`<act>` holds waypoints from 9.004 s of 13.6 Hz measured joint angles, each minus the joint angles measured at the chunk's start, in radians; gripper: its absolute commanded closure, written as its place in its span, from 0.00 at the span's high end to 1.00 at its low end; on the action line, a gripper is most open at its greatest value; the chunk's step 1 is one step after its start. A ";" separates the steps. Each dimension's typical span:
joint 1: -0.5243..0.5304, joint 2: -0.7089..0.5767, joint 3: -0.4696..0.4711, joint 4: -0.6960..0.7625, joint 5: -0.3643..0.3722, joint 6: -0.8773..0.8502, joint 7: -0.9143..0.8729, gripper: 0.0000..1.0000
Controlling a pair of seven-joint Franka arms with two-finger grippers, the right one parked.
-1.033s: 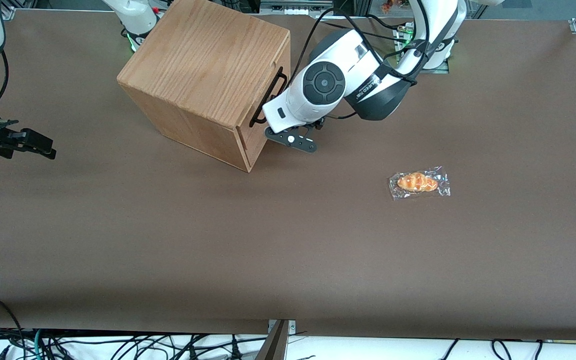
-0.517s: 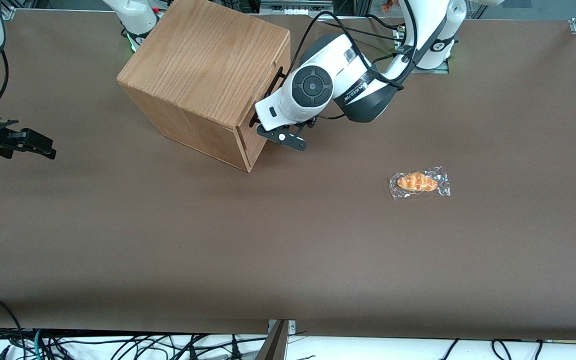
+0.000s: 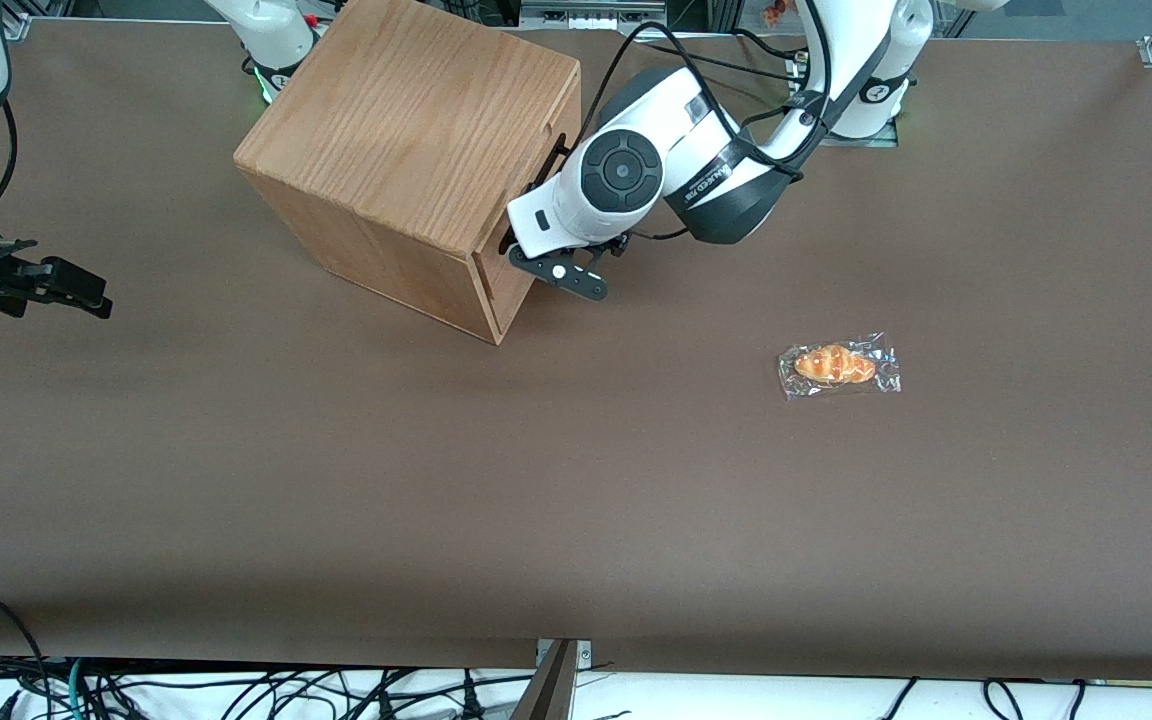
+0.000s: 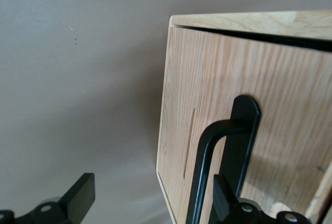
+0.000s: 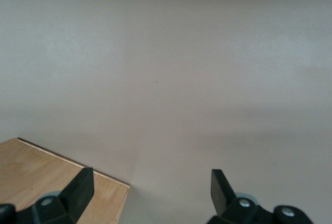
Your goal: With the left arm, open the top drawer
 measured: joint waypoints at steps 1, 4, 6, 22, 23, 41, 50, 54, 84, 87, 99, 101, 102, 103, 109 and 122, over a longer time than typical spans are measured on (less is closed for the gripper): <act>-0.003 0.003 -0.001 -0.004 0.000 0.007 0.003 1.00; -0.011 0.008 -0.003 -0.011 0.000 0.023 0.009 1.00; -0.013 0.010 -0.003 -0.015 0.000 0.023 0.012 1.00; -0.016 0.011 -0.004 -0.024 0.089 0.026 0.035 1.00; -0.015 0.011 -0.003 -0.024 0.089 0.026 0.035 1.00; 0.030 -0.002 0.004 -0.025 0.117 -0.027 0.035 1.00; 0.062 -0.010 0.005 -0.035 0.119 -0.051 0.037 1.00; 0.085 -0.019 0.005 -0.048 0.119 -0.061 0.048 1.00; 0.178 -0.054 0.003 -0.068 0.119 -0.101 0.091 1.00; 0.189 -0.055 0.003 -0.068 0.119 -0.102 0.120 1.00; 0.230 -0.075 0.016 -0.068 0.121 -0.136 0.148 1.00; 0.234 -0.093 0.057 -0.067 0.122 -0.141 0.148 1.00; 0.237 -0.105 0.087 -0.065 0.122 -0.143 0.148 1.00; 0.240 -0.119 0.123 -0.064 0.122 -0.148 0.149 1.00; 0.246 -0.192 0.357 -0.054 0.122 -0.170 0.155 1.00; 0.343 -0.251 0.481 -0.054 0.122 -0.213 0.265 1.00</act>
